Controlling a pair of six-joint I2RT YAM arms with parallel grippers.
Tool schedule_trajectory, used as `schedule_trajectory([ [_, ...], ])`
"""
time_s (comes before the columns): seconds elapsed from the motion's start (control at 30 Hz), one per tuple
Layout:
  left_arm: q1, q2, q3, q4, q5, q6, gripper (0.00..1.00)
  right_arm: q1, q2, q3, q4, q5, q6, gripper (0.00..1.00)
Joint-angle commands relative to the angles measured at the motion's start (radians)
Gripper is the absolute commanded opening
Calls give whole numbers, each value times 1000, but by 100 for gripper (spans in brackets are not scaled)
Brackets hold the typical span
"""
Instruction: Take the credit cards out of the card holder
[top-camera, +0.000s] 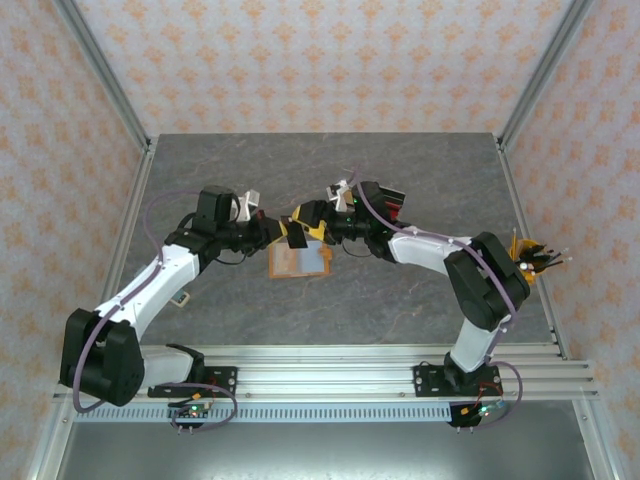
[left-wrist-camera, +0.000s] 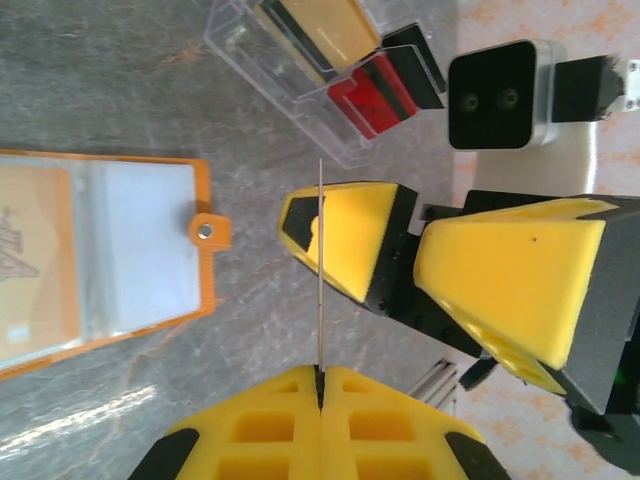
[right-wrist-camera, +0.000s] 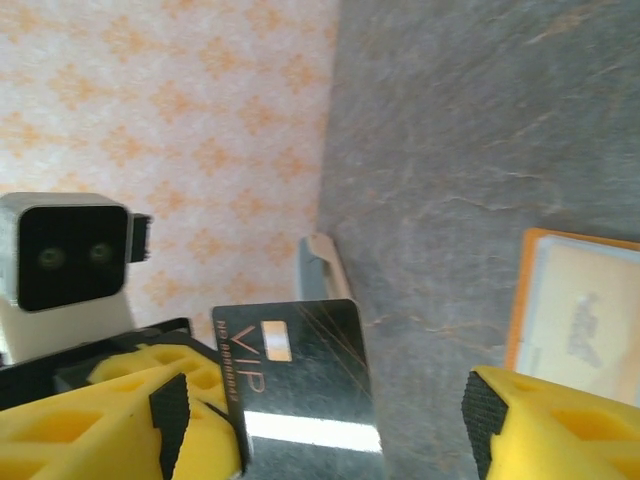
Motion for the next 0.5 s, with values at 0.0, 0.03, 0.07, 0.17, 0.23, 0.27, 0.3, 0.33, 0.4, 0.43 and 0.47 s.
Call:
schedule_trajectory([
  [0.0, 8, -30, 28, 73, 49, -66, 0, 1, 5, -23, 191, -79, 105, 70],
  [0.03, 10, -31, 29, 75, 48, -74, 0, 1, 4, -29, 211, -87, 118, 67],
  [0.07, 9, -32, 26, 75, 45, -77, 0, 1, 4, -33, 227, -94, 128, 65],
  [0.17, 9, -35, 15, 76, 36, -89, 0, 1, -6, -43, 237, -101, 140, 55],
  [0.23, 10, -37, 6, 84, 33, -99, 0, 1, -16, -48, 235, -100, 139, 49],
  [0.27, 9, -37, 3, 86, 29, -104, 0, 1, -23, -56, 236, -99, 140, 46],
  [0.3, 10, -41, 0, 83, 23, -108, 0, 1, -29, -61, 234, -96, 137, 43],
  [0.33, 8, -46, -1, 78, 15, -115, 0, 1, -35, -66, 230, -94, 136, 41],
  [0.4, 8, -57, -8, 75, 11, -125, 0, 1, -45, -81, 236, -92, 133, 35],
  [0.43, 9, -64, -10, 71, 9, -126, 0, 1, -48, -84, 236, -92, 132, 32],
  [0.47, 8, -71, -13, 64, 6, -126, 0, 1, -51, -88, 238, -94, 121, 26],
])
